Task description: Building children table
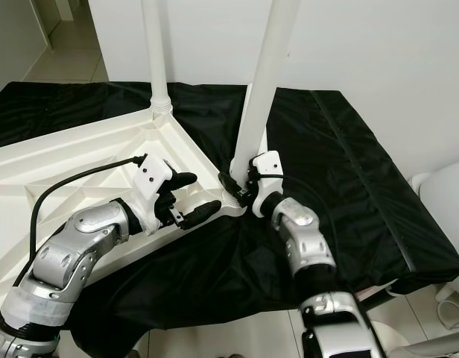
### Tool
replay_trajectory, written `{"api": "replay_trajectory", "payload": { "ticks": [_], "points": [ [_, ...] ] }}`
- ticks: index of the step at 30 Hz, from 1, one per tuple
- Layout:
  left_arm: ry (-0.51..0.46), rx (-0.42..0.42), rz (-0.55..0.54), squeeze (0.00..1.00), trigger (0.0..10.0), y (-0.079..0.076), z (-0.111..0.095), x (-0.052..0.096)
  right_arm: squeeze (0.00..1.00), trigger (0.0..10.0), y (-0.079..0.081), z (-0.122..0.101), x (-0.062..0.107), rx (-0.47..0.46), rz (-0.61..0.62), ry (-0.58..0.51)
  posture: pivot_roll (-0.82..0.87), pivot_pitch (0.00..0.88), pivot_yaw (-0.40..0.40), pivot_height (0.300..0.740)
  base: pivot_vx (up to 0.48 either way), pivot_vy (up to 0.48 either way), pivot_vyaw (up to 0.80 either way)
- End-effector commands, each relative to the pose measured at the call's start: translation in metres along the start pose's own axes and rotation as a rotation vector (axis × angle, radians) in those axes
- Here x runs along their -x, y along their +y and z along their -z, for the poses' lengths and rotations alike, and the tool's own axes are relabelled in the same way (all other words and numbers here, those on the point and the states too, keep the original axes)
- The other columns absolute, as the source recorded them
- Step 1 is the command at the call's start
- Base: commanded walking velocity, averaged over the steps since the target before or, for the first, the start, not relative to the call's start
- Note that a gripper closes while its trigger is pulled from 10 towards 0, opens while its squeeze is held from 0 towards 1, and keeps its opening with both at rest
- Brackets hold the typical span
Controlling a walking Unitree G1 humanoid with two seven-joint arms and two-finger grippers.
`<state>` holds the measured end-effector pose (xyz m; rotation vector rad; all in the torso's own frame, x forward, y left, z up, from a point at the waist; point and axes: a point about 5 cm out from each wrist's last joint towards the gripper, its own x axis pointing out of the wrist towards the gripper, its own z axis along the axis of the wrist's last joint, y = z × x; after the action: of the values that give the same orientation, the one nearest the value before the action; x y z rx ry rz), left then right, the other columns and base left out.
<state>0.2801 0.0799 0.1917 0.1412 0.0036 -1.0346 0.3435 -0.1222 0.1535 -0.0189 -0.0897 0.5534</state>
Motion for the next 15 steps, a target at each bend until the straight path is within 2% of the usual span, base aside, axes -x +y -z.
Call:
{"api": "replay_trajectory", "payload": {
  "ticks": [1,2,3,4,5,6,7,9,11,15],
  "points": [
    [0.008,-0.003,-0.045,0.0,10.0,0.003,0.002,-0.001,0.0,10.0,0.003,0.0,-0.001,-0.04,0.083,-0.005,0.04,0.058,-0.058,0.74,0.0,0.0,0.0],
    [0.008,-0.003,-0.045,0.0,10.0,0.003,0.002,-0.001,0.0,10.0,0.003,0.0,-0.001,-0.04,0.083,-0.005,0.04,0.058,-0.058,0.74,0.0,0.0,0.0],
    [0.006,-0.002,-0.044,0.0,10.0,0.003,0.002,-0.001,0.0,10.0,0.006,0.002,-0.001,-0.08,0.182,-0.005,0.04,0.053,-0.061,0.74,0.0,0.0,0.0],
    [0.006,-0.002,-0.044,0.0,10.0,0.003,0.002,-0.001,0.0,10.0,0.006,0.002,-0.001,-0.08,0.182,-0.005,0.04,0.053,-0.061,0.74,0.0,0.0,0.0],
    [0.004,-0.001,-0.044,0.0,10.0,0.003,0.002,-0.001,0.0,10.0,0.01,0.003,0.001,-0.086,0.273,-0.006,0.04,0.049,-0.061,0.74,0.0,0.0,0.0],
    [0.004,-0.001,-0.044,0.0,10.0,0.003,0.002,-0.001,0.0,10.0,0.01,0.003,0.001,-0.086,0.273,-0.006,0.04,0.049,-0.061,0.74,0.0,0.0,0.0],
    [0.003,0.0,-0.043,0.0,10.0,0.003,0.003,-0.001,0.0,10.0,0.02,0.003,0.004,-0.105,0.397,-0.012,0.03,0.048,-0.058,0.74,0.0,0.0,0.0],
    [0.003,0.0,-0.043,0.0,10.0,0.004,0.003,-0.001,0.0,10.0,0.023,0.003,0.005,-0.1,0.421,-0.014,0.03,0.048,-0.058,0.74,0.0,0.0,0.0],
    [0.004,-0.004,-0.045,0.0,10.0,0.005,0.003,-0.001,0.0,10.0,0.03,0.003,0.008,-0.097,0.498,-0.018,0.03,0.045,-0.06,0.74,0.0,0.0,0.0],
    [0.004,-0.009,-0.05,0.0,10.0,0.008,0.002,0.0,0.0,10.0,0.038,0.001,0.008,-0.141,0.514,-0.023,0.02,0.046,-0.057,0.74,0.0,0.0,0.0]
  ]
}}
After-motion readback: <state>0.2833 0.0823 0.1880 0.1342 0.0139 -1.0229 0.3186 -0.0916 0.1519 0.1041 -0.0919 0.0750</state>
